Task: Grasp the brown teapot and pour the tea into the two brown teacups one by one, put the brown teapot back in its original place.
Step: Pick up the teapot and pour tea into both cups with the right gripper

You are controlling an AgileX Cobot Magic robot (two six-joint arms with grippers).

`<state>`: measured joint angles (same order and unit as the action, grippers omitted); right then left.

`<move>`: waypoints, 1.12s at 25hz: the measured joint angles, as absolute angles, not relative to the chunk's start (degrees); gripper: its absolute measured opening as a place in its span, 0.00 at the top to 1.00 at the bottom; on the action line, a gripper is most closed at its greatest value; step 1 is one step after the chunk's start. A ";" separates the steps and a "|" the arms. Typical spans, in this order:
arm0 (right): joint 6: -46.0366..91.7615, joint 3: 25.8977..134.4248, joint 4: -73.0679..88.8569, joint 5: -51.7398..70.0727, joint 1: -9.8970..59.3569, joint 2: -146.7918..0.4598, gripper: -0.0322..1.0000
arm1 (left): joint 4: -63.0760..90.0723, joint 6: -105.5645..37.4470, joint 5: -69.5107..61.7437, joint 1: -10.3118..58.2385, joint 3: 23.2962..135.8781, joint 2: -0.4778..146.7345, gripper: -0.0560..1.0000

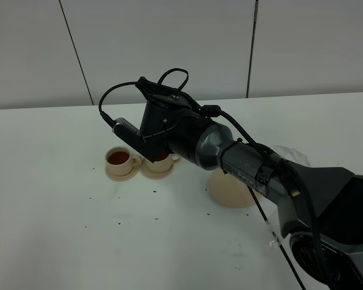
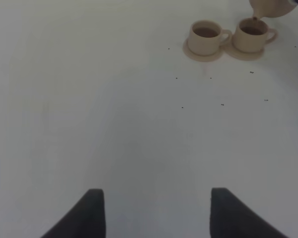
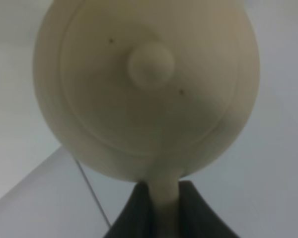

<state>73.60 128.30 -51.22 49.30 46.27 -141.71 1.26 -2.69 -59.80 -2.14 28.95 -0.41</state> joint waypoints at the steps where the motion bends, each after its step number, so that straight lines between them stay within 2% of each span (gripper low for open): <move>1: 73.60 128.30 -51.22 49.30 46.27 -141.71 0.88 | 1.26 -2.69 -59.80 -2.14 28.95 -0.41 0.44; 28: 73.32 128.30 -49.81 49.50 46.27 -141.71 0.88 | 1.26 -2.69 -59.80 -2.14 28.95 -0.41 0.44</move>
<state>73.32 128.30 -49.81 49.50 46.27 -141.71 1.26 -2.69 -59.80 -2.14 28.95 -0.41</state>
